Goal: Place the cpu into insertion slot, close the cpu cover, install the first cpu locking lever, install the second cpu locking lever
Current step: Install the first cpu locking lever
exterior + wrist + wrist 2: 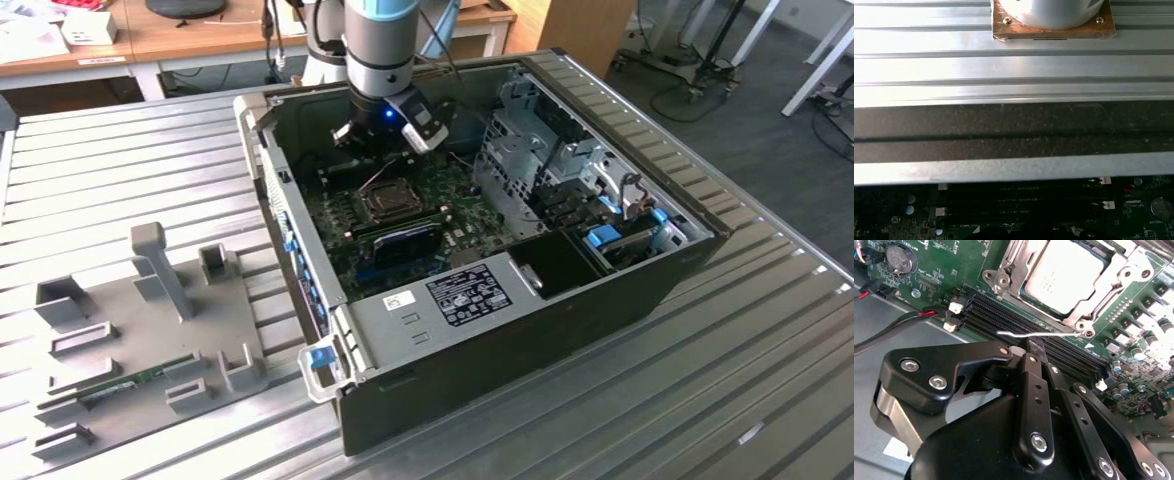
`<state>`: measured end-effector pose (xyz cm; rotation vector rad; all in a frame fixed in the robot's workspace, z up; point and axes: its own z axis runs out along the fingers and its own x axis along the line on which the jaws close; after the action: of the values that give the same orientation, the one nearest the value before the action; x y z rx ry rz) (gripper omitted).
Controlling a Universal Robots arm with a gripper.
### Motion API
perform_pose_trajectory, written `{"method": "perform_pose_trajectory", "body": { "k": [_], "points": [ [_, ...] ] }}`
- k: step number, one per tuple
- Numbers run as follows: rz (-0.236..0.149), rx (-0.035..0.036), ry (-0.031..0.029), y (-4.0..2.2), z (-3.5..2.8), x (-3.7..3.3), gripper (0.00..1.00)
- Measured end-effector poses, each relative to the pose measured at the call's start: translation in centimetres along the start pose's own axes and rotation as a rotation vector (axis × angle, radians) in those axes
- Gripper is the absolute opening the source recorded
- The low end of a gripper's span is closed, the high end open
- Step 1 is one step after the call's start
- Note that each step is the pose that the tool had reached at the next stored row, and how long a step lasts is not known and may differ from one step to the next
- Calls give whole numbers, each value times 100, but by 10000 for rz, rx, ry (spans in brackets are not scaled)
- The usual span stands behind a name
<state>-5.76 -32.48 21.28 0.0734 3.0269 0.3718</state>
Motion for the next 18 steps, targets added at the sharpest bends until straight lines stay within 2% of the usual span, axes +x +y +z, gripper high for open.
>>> {"method": "perform_pose_trajectory", "body": {
  "k": [5,11,18],
  "points": [
    [-1,0,-11,3,-12,3,10],
    [-12,16,-42,13,-14,50,10],
    [-16,12,-58,34,-97,44,10]
  ]
}}
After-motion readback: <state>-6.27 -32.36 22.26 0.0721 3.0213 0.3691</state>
